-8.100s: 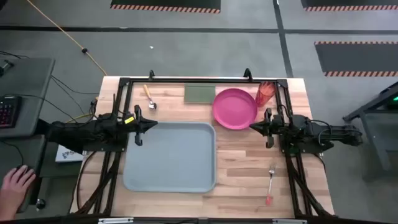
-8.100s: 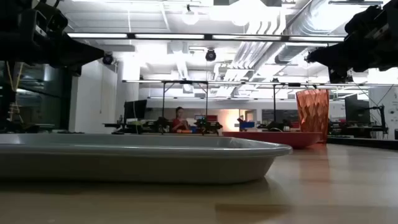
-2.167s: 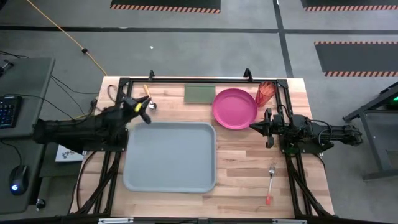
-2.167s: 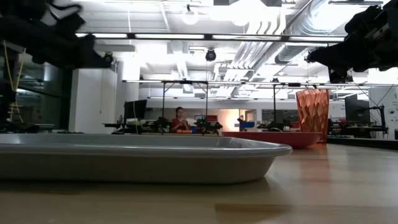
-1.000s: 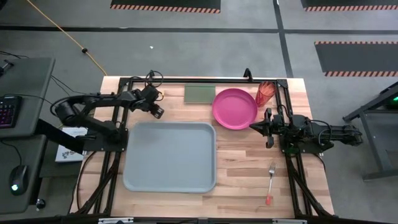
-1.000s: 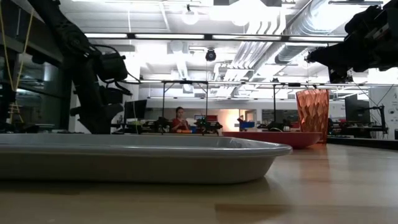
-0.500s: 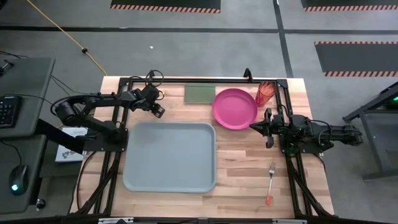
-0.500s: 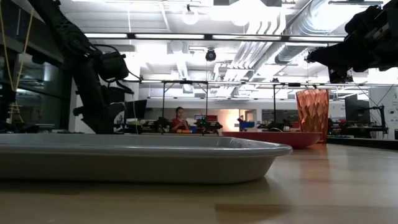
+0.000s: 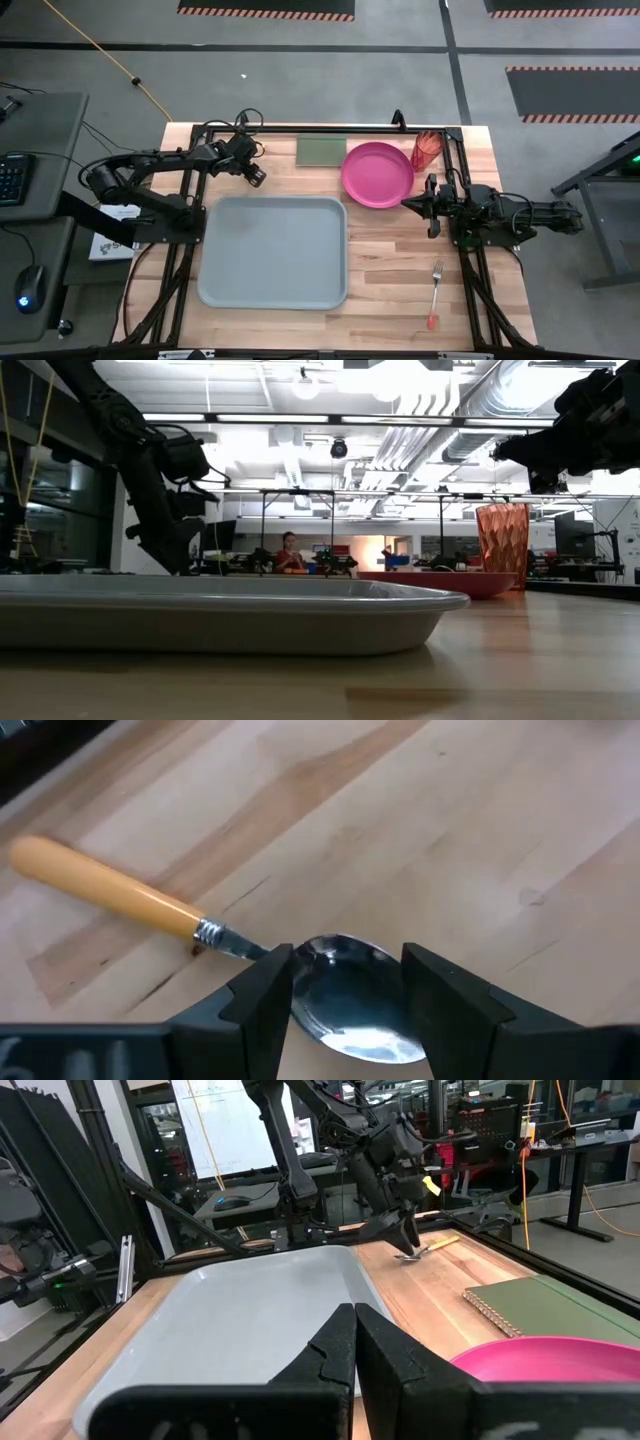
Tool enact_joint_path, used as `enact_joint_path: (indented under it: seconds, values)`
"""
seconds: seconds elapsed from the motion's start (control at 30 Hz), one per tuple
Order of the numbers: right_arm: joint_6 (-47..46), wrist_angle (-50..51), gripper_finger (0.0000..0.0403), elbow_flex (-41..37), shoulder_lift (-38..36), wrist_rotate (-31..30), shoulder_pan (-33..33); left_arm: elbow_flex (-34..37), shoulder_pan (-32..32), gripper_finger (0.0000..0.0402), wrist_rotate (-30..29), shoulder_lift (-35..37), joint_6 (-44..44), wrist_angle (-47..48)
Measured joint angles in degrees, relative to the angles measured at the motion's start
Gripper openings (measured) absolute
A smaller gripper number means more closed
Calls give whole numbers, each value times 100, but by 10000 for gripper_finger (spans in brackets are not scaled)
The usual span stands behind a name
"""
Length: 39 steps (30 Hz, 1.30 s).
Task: Pick and place plate/cup/fork/spoon on tray
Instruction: Put the yellow spoon on the gray tray
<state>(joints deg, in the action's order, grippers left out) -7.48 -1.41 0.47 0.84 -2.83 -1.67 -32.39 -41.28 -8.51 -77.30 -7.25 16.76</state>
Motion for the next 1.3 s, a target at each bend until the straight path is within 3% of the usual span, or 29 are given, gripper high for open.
enact_joint_path:
  seconds: [0.43,0.7,1.03,1.3]
  values:
    - [-1,-2,0,0,-2,0,0,-10,311,179,360,302,-382,315]
    - [1,0,0,-2,0,-2,0,133,942,179,-498,298,-622,355]
    - [-1,-2,0,-2,-2,-2,0,157,1138,179,-847,291,-763,344]
    - [0,0,0,0,-2,0,0,161,1134,179,-890,-210,-770,247]
